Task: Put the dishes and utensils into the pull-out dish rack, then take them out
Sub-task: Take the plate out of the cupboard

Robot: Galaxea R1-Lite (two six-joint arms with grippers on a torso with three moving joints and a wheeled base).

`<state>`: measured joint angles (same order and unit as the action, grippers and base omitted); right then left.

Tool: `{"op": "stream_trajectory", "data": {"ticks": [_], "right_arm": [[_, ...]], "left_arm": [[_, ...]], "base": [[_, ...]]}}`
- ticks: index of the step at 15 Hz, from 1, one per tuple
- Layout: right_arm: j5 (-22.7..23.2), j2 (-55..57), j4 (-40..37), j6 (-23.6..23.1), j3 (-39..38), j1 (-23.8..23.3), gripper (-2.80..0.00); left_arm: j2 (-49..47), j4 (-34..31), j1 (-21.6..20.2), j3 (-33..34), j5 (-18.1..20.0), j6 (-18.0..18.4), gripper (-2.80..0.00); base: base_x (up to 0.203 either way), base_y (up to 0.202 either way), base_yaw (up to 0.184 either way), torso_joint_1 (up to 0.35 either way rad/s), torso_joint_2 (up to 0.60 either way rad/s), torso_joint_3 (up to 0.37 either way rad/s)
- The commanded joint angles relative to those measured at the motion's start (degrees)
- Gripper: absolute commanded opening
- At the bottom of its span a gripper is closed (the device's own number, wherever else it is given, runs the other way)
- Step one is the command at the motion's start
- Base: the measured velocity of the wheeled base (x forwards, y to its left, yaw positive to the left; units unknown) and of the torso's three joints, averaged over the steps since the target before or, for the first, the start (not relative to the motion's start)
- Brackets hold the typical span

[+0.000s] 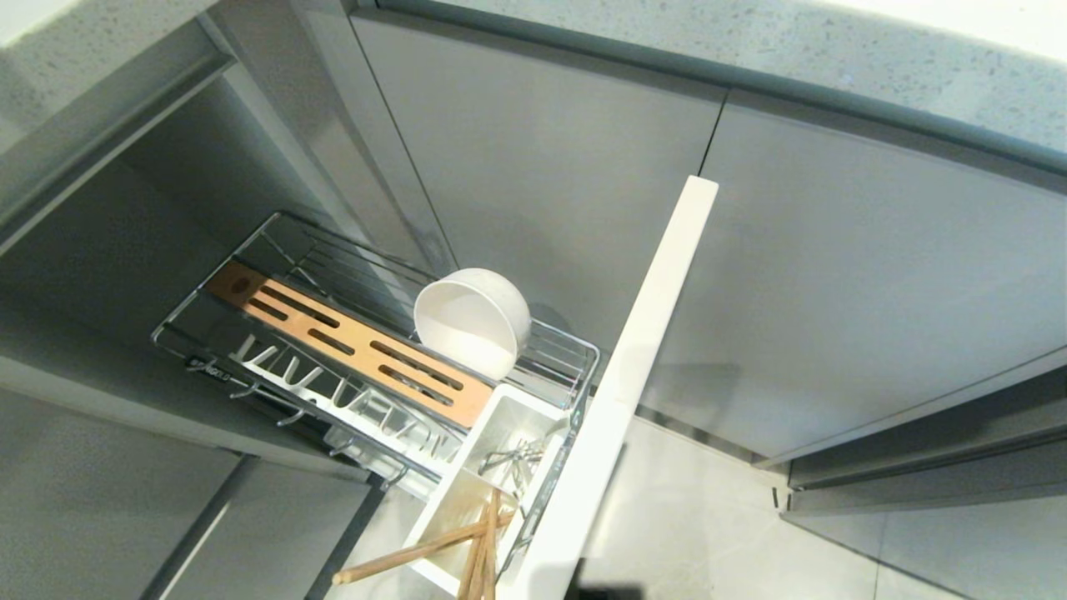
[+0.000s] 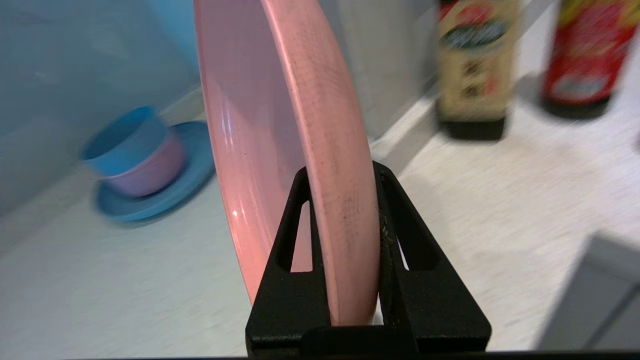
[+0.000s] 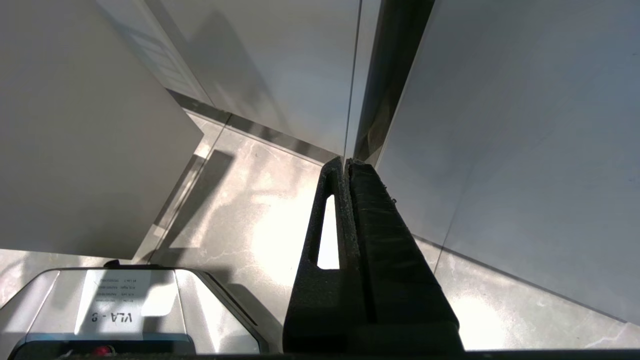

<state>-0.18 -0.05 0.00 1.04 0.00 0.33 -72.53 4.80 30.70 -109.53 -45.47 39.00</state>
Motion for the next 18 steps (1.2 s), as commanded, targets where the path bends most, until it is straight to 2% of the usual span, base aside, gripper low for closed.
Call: {"op": "stream_trajectory", "data": {"ticks": [1,5,6,10,12,13,15,18], "right_arm": [[0.0,0.0,0.0,0.0,-0.1,0.0,-2.8],[0.0,0.0,0.0,0.0,-0.1,0.0,-2.8],[0.0,0.0,0.0,0.0,-0.1,0.0,-2.8],[0.0,0.0,0.0,-0.1,-0.1,0.0,-2.8],[0.0,0.0,0.0,0.0,-0.1,0.0,-2.8],[0.0,0.0,0.0,0.0,-0.1,0.0,-2.8],[0.0,0.0,0.0,0.0,-0.1,0.0,-2.8],[0.0,0.0,0.0,0.0,-0.1,0.0,-2.8]], "left_arm": [[3.1,-5.3,-6.1,0.0,0.2,0.2,-2.8],[7.1,-17.4,-24.7,-0.1,7.5,0.2,-2.8],[8.2,-21.8,-28.1,-0.1,9.0,0.2,-2.8],[9.8,-32.3,-43.1,-0.3,11.9,-0.2,-2.8],[10.6,-38.7,-50.1,-0.4,16.1,-0.5,-2.8],[10.8,-42.9,-52.8,-0.4,18.9,-1.1,-2.8],[10.8,-53.1,-55.9,-0.4,22.0,-5.0,-2.8],[10.3,-62.4,-56.5,-0.5,23.8,-10.2,-2.8]], "base": [[0.0,0.0,0.0,0.0,0.0,0.0],[0.0,0.0,0.0,0.0,0.0,0.0],[0.0,0.0,0.0,0.0,0.0,0.0],[0.0,0.0,0.0,0.0,0.0,0.0],[0.0,0.0,0.0,0.0,0.0,0.0],[0.0,0.0,0.0,0.0,0.0,0.0],[0.0,0.0,0.0,0.0,0.0,0.0],[0.0,0.0,0.0,0.0,0.0,0.0]]}}
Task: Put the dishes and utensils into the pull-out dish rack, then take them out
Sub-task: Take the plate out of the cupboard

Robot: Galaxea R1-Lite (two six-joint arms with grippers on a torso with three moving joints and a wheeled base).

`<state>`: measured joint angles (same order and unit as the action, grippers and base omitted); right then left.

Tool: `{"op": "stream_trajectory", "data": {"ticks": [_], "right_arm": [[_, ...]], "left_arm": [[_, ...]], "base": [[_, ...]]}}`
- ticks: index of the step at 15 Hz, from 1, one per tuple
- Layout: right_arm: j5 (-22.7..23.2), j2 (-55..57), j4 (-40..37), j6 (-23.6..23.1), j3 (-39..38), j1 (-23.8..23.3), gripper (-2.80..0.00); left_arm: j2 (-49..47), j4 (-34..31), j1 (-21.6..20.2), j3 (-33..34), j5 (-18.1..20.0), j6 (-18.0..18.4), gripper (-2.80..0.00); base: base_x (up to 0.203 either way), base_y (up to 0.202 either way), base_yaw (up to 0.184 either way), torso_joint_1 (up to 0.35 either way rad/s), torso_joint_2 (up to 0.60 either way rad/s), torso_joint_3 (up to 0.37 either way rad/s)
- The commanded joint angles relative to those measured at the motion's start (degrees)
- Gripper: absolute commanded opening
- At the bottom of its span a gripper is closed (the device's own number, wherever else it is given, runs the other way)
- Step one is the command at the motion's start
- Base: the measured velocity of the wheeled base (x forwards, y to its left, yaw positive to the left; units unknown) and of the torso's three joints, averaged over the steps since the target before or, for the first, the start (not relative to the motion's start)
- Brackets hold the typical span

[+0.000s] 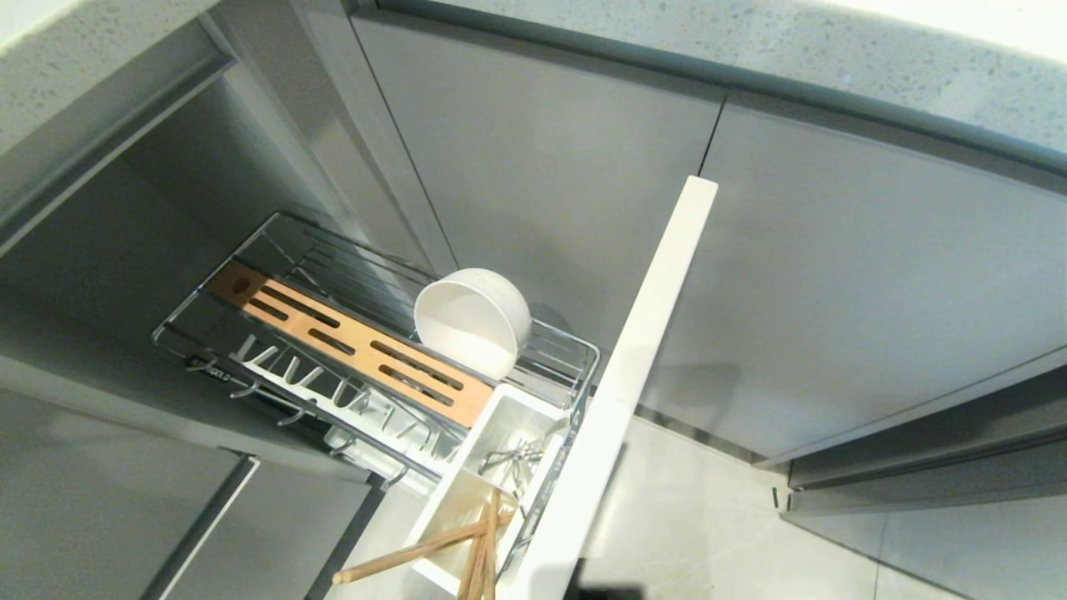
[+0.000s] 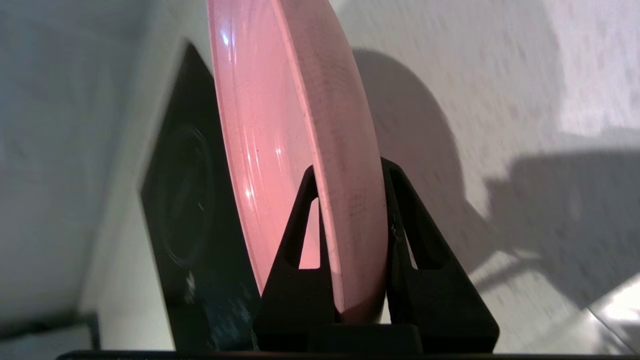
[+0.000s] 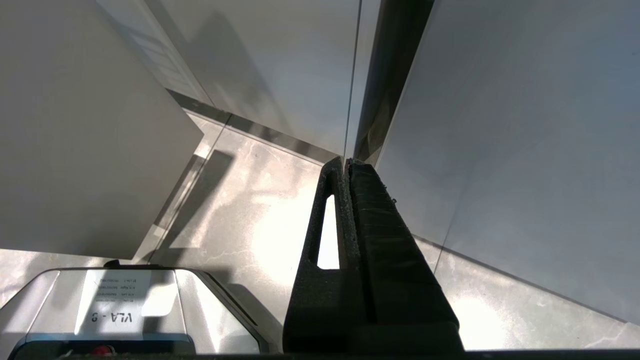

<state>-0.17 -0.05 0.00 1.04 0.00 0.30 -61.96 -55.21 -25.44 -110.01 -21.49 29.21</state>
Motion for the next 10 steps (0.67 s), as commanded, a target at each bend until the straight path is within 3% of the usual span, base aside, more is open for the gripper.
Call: {"op": "stream_trajectory", "data": {"ticks": [1,8,10], "right_arm": [[0.0,0.0,0.0,0.0,-0.1,0.0,-2.8],[0.0,0.0,0.0,0.0,-0.1,0.0,-2.8],[0.0,0.0,0.0,-0.1,-0.1,0.0,-2.8]], "left_arm": [[-0.5,-4.3,-0.3,0.0,-0.1,-2.2,-2.8],[-2.8,-6.5,0.0,0.0,0.7,-3.7,-2.8],[-4.2,-5.7,2.2,0.0,0.2,-3.5,-2.8]], "base": [[0.0,0.0,0.0,0.0,0.0,0.0],[0.0,0.0,0.0,0.0,0.0,0.0],[0.0,0.0,0.0,0.0,0.0,0.0]]}}
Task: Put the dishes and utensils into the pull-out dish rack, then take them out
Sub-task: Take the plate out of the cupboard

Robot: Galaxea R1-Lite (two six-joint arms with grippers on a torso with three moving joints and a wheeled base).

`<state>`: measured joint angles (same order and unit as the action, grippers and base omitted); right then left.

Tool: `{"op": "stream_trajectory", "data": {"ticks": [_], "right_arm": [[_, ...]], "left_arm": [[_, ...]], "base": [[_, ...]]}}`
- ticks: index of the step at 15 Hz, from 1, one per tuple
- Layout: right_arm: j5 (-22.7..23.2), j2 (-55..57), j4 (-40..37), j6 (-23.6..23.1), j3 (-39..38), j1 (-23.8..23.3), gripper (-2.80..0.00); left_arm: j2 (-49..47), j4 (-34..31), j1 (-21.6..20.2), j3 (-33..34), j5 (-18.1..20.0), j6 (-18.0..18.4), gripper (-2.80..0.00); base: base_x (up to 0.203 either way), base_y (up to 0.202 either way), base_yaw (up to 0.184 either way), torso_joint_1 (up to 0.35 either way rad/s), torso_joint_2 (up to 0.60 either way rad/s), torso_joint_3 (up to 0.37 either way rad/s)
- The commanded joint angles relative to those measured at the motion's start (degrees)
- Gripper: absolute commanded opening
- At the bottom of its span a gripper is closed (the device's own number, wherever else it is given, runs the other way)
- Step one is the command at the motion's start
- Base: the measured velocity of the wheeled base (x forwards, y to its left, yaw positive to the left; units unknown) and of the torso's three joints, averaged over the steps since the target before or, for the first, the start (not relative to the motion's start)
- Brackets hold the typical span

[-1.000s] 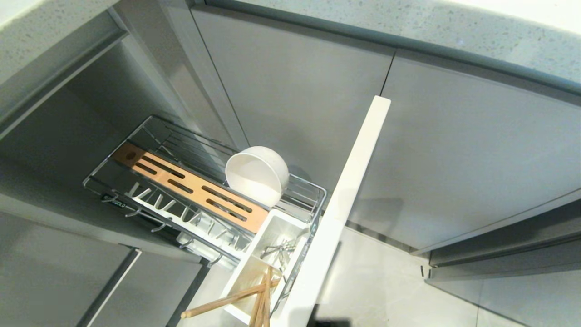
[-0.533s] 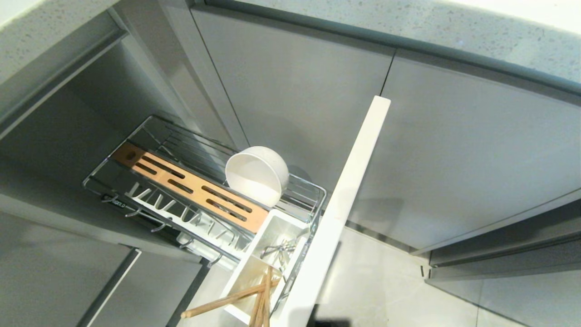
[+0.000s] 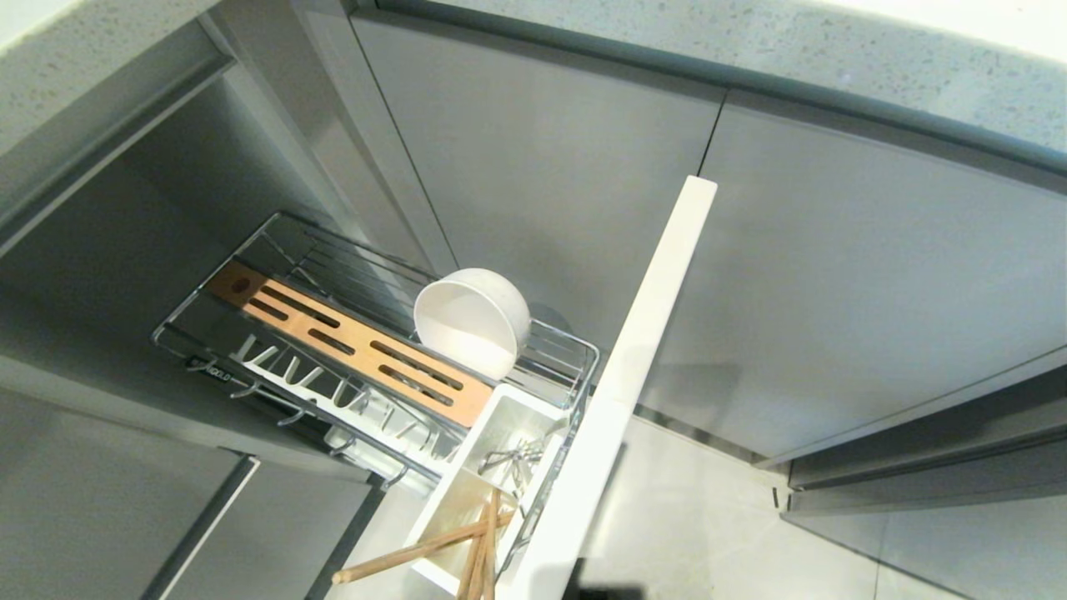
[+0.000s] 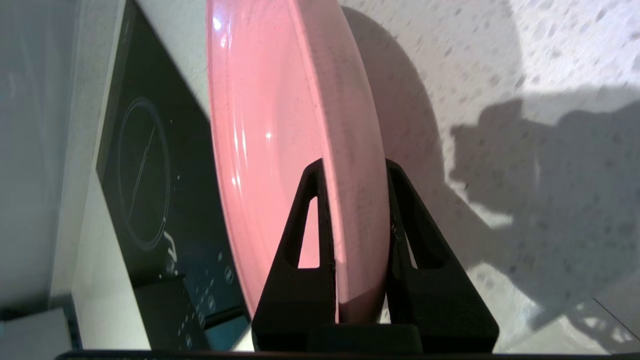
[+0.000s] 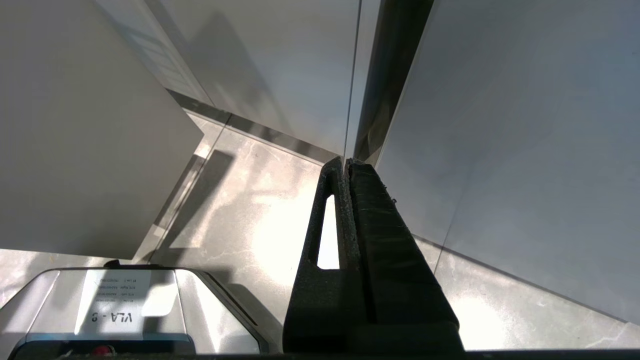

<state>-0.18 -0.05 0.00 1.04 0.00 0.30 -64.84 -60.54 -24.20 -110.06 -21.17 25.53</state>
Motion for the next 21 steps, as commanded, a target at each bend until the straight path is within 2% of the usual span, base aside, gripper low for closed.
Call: {"op": "stream_trajectory", "data": {"ticks": [1,2,4,8,13,14,16,19,21], "right_arm": [[0.0,0.0,0.0,0.0,-0.1,0.0,-2.8],[0.0,0.0,0.0,0.0,-0.1,0.0,-2.8],[0.0,0.0,0.0,0.0,-0.1,0.0,-2.8],[0.0,0.0,0.0,0.0,-0.1,0.0,-2.8],[0.0,0.0,0.0,0.0,-0.1,0.0,-2.8],[0.0,0.0,0.0,0.0,-0.1,0.0,-2.8],[0.0,0.0,0.0,0.0,-0.1,0.0,-2.8],[0.0,0.0,0.0,0.0,-0.1,0.0,-2.8],[0.0,0.0,0.0,0.0,-0.1,0.0,-2.8]], "left_arm": [[-2.1,-0.1,2.2,0.0,-0.7,0.7,-2.8],[-3.0,-0.1,3.1,0.0,-2.1,1.7,-2.8],[-3.8,-0.2,3.8,-0.1,-6.1,6.2,-2.8],[-5.3,1.2,6.6,-0.1,-10.4,6.8,-2.8],[-5.7,1.7,7.0,-0.1,-10.7,6.9,-2.8],[-5.7,1.9,7.0,-0.1,-10.7,6.9,0.0],[-5.5,3.1,7.4,-0.1,-9.5,6.7,0.0],[-4.9,6.4,7.7,-0.1,-4.5,5.7,0.0],[-4.6,8.4,7.8,-0.1,-1.0,1.6,0.0]], "base": [[0.0,0.0,0.0,0.0,0.0,0.0],[0.0,0.0,0.0,0.0,0.0,0.0],[0.0,0.0,0.0,0.0,0.0,0.0],[0.0,0.0,0.0,0.0,0.0,0.0],[0.0,0.0,0.0,0.0,0.0,0.0],[0.0,0.0,0.0,0.0,0.0,0.0],[0.0,0.0,0.0,0.0,0.0,0.0],[0.0,0.0,0.0,0.0,0.0,0.0],[0.0,0.0,0.0,0.0,0.0,0.0]]}}
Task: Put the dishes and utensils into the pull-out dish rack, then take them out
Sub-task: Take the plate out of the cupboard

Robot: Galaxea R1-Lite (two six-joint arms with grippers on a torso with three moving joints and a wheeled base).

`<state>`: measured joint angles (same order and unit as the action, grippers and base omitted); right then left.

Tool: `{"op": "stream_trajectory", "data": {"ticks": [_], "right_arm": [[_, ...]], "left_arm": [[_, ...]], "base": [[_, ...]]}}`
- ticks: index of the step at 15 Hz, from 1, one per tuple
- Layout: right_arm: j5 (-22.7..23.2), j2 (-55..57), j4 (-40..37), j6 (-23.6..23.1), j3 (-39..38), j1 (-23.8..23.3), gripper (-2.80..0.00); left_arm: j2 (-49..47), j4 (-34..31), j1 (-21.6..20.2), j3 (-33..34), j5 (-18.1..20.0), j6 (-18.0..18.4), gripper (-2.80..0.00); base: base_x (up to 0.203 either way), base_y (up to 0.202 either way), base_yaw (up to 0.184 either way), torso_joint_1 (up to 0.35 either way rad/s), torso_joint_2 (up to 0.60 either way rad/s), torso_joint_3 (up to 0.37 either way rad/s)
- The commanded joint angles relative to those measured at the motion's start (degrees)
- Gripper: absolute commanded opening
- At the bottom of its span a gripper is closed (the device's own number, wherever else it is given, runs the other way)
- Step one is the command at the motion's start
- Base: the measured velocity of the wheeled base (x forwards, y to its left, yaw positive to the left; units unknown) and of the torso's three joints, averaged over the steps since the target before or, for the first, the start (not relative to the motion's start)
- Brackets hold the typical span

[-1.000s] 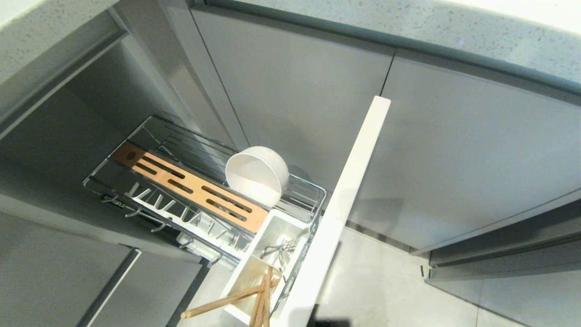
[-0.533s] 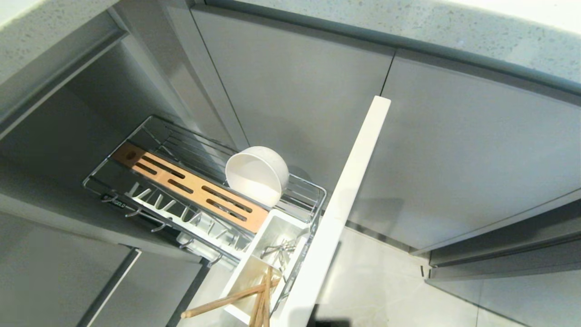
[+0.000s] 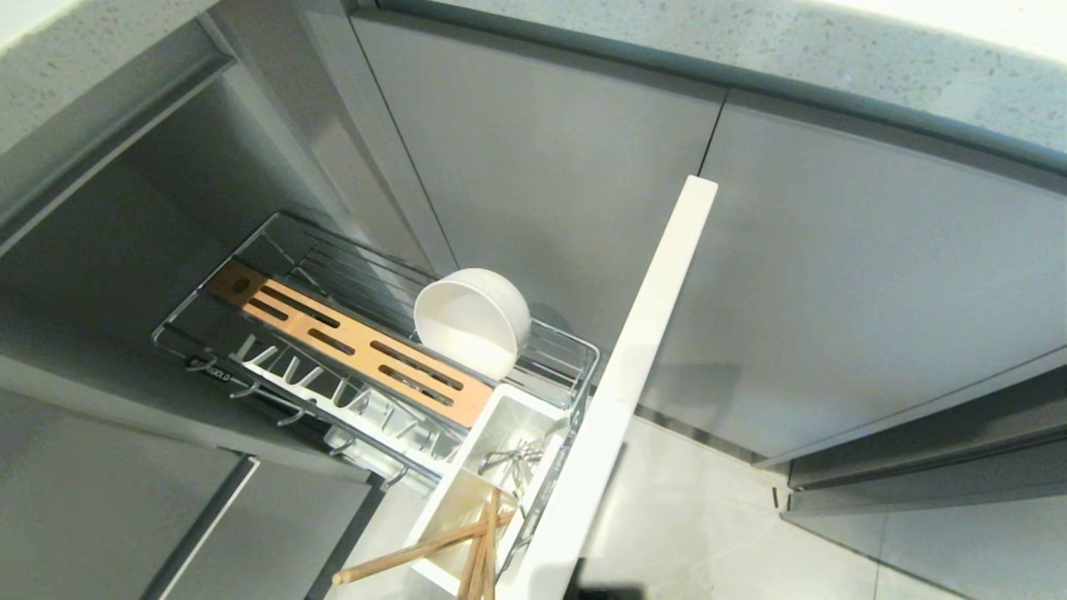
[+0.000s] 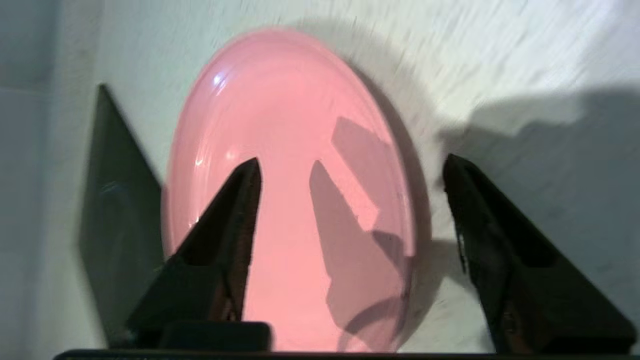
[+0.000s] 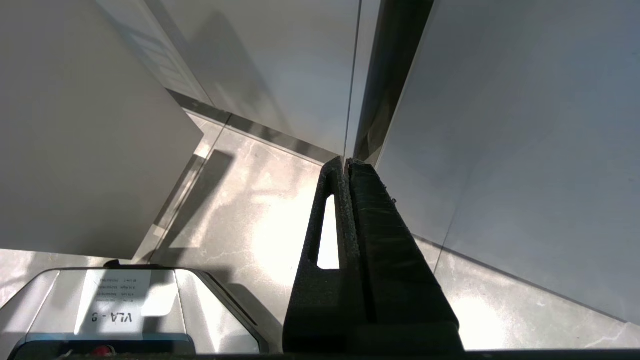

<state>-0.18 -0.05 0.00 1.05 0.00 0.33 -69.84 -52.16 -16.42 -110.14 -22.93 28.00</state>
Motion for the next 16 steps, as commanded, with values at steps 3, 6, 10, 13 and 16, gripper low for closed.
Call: {"op": "stream_trajectory", "data": {"ticks": [3,6,10,13,16], "right_arm": [[0.0,0.0,0.0,0.0,-0.1,0.0,-2.8],[0.0,0.0,0.0,0.0,-0.1,0.0,-2.8],[0.0,0.0,0.0,0.0,-0.1,0.0,-2.8],[0.0,0.0,0.0,0.0,-0.1,0.0,-2.8],[0.0,0.0,0.0,0.0,-0.1,0.0,-2.8]], "left_arm": [[1.2,3.3,0.1,0.0,7.5,-7.6,0.0],[2.1,6.9,0.4,0.0,15.1,-19.2,0.0],[3.7,13.7,3.8,0.4,19.7,-41.4,0.0],[4.5,19.7,8.5,0.4,19.8,-58.7,-2.8],[5.3,19.1,15.3,1.6,20.3,-69.2,-2.8]], "base": [[0.0,0.0,0.0,0.0,0.0,0.0],[0.0,0.0,0.0,0.0,0.0,0.0],[0.0,0.0,0.0,0.0,0.0,0.0],[0.0,0.0,0.0,0.0,0.0,0.0],[0.0,0.0,0.0,0.0,0.0,0.0]]}}
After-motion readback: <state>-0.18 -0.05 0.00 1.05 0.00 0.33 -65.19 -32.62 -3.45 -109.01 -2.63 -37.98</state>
